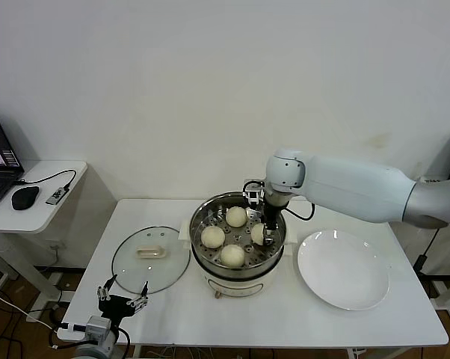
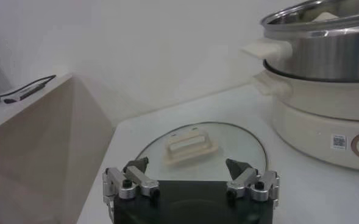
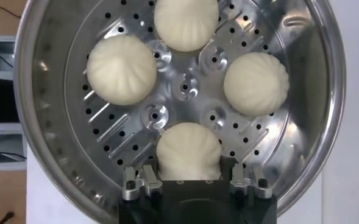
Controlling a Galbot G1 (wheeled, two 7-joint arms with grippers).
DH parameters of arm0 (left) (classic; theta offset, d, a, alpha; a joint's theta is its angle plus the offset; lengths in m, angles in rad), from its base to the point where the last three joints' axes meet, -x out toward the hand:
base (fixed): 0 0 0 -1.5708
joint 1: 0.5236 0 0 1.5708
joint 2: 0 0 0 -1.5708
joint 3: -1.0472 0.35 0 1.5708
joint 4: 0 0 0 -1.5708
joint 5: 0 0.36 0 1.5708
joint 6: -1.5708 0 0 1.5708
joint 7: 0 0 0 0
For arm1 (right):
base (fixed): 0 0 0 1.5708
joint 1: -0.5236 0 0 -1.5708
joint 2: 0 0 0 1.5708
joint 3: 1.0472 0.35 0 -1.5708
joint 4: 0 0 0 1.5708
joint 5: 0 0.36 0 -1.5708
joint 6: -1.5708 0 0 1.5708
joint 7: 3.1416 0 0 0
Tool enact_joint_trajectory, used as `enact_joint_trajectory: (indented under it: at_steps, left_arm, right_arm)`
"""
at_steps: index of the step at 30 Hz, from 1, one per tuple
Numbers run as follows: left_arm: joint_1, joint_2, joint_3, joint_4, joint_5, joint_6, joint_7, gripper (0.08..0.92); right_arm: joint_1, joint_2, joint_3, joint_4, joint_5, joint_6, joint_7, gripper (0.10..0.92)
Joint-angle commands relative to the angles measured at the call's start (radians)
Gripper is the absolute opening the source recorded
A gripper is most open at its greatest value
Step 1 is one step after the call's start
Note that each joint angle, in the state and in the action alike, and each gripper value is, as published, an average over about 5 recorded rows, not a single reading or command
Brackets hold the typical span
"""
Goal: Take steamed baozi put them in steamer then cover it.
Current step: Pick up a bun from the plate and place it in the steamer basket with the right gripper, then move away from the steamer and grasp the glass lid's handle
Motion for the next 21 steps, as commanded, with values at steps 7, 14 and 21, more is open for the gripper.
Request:
enact_joint_trajectory:
  at_steps: [7,14,21]
  left_arm:
    - [0.004,0.000,-0.001,-0.006,0.003,0.002,0.003,0.823]
    - [0.011,0.002,0.002,-0.019,-0.004,0.022,-0.006,0.823]
    - [0.017,0.004,0.011,-0.017,-0.046,-0.011,-0.066,0.823]
  right_arm:
    - [0.116,-0.129,0.042,0.097,0.050,0.015,-0.035,0.821]
    - [0.136,-0.326,0.206,0.217,0.157,0.074,0.106,0.823]
    - [-0.156,-0.549,0.613,0.337,0.203,0.151,0.432,0.823]
